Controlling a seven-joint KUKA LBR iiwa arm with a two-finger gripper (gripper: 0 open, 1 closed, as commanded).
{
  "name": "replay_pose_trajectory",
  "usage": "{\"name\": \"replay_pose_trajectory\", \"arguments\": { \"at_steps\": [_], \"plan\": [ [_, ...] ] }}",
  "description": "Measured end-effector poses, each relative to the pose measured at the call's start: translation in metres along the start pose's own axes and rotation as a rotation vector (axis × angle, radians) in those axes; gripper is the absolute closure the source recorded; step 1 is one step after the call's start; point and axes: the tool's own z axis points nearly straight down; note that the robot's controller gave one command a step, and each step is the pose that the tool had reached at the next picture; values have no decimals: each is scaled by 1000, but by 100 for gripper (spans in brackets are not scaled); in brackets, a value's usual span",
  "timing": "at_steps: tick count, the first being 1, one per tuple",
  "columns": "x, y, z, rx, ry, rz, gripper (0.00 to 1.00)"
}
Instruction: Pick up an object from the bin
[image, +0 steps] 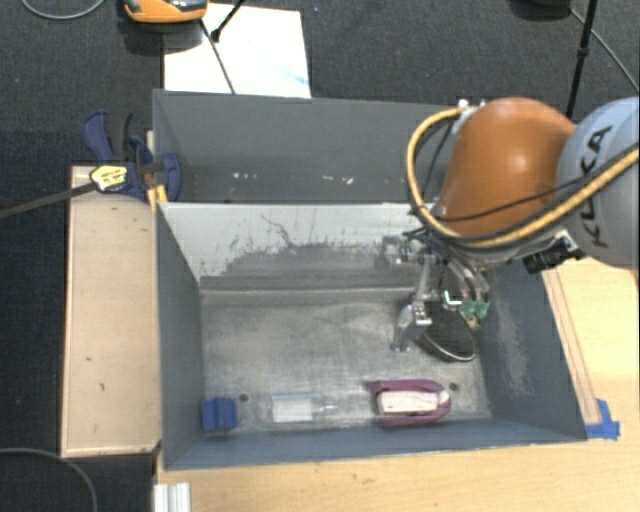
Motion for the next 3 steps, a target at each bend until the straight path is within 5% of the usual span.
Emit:
{"name": "replay_pose_trajectory", "arguments": {
  "at_steps": [1, 2, 3],
  "plan": [
    [29, -51, 107, 1, 2, -101, 0],
    [48, -44, 152, 1, -11, -636, 0],
    [50, -49, 150, 7, 7, -630, 100]
  ]
}}
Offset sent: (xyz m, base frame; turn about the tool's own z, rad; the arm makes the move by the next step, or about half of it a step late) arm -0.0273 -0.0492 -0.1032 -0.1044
